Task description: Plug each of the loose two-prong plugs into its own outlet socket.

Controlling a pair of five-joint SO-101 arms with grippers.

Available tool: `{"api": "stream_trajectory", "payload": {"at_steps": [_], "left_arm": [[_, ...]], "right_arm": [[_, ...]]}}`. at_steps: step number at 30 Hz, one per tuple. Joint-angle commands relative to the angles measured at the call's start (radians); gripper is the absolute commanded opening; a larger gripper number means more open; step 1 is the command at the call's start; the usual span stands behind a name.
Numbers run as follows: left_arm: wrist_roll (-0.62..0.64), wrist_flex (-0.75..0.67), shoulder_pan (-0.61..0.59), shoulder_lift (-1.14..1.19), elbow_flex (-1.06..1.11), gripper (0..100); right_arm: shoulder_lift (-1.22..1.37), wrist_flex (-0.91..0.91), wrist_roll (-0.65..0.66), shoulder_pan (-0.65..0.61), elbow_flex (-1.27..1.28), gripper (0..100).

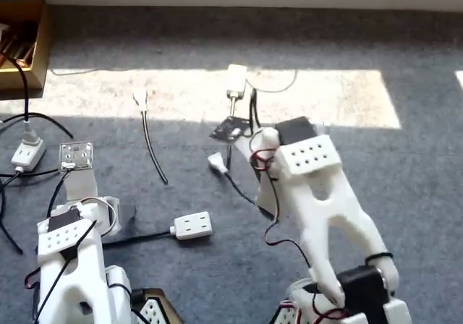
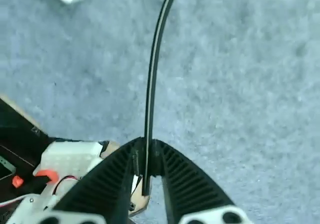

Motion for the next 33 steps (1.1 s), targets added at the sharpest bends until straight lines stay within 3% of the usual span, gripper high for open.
{"api": "stream_trajectory", "payload": {"at_steps": [1, 7, 11, 16, 20, 23, 25, 27, 30, 33], "left_arm": [[-0.011, -0.006, 0.019, -0.010, 0.002, 34], [-0.011, -0.035, 0.019, -0.015, 0.025, 34], [-0.011, -0.064, 0.019, -0.015, 0.038, 34], [-0.011, -0.064, 0.019, -0.015, 0.033, 34], [-0.011, -0.064, 0.019, -0.015, 0.033, 34], [-0.011, -0.064, 0.019, -0.015, 0.035, 34], [-0.011, -0.064, 0.018, -0.015, 0.035, 34], [-0.011, -0.064, 0.018, -0.015, 0.035, 34], [-0.011, -0.064, 0.018, -0.016, 0.035, 34], [-0.011, -0.064, 0.018, -0.016, 0.033, 34]], "right_arm": [[-0.176, 0.008, 0.126, 0.165, 0.205, 0.5], [-0.426, -0.236, 0.419, 0.478, 0.628, 0.5], [-0.541, -0.311, 0.489, 0.549, 0.750, 0.5], [-0.588, -0.308, 0.457, 0.475, 0.751, 0.5], [-0.587, -0.294, 0.241, 0.302, 0.645, 0.6], [-0.585, -0.176, 0.212, 0.160, 0.553, 4.1], [-0.585, -0.050, 0.213, 0.116, 0.496, 12.5], [-0.587, 0.062, 0.236, 0.108, 0.452, 22.7], [-0.585, 0.056, 0.305, 0.182, 0.435, 34.8], [-0.585, 0.053, 0.379, 0.223, 0.423, 38.5]]}}
